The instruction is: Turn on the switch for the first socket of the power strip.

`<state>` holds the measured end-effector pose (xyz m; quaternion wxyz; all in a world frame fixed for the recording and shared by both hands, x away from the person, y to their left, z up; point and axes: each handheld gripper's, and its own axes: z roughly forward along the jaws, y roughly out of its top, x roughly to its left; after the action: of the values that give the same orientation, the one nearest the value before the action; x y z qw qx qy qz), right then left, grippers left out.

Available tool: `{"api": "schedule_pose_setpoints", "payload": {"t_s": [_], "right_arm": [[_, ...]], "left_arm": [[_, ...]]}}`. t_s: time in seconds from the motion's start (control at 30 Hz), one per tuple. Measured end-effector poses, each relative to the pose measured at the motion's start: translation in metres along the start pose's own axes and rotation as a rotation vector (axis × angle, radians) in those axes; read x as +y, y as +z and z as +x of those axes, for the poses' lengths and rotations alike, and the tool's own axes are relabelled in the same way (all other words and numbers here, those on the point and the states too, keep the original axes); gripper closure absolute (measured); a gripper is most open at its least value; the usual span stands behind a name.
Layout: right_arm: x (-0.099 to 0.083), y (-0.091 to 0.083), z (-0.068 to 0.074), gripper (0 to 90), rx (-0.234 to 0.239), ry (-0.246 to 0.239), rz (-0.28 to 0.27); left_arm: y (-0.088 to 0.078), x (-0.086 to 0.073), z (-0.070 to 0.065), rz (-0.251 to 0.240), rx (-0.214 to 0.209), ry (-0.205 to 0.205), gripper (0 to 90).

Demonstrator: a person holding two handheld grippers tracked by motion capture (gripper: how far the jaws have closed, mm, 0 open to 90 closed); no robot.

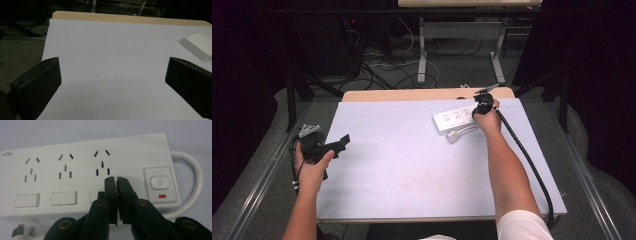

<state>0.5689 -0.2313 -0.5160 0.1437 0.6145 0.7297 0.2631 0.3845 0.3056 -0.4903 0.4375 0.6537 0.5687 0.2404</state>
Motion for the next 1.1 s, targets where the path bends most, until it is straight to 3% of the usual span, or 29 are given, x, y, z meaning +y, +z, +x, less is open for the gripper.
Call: {"api": "schedule_pose_setpoints", "payload": {"t_s": [1.1], "right_arm": [[-0.0024, 0.0004, -0.0015, 88.3, 0.002, 0.002, 0.001]], "left_arm": [[0.0002, -0.0001, 0.0004, -0.001, 0.001, 0.001, 0.2]]}}
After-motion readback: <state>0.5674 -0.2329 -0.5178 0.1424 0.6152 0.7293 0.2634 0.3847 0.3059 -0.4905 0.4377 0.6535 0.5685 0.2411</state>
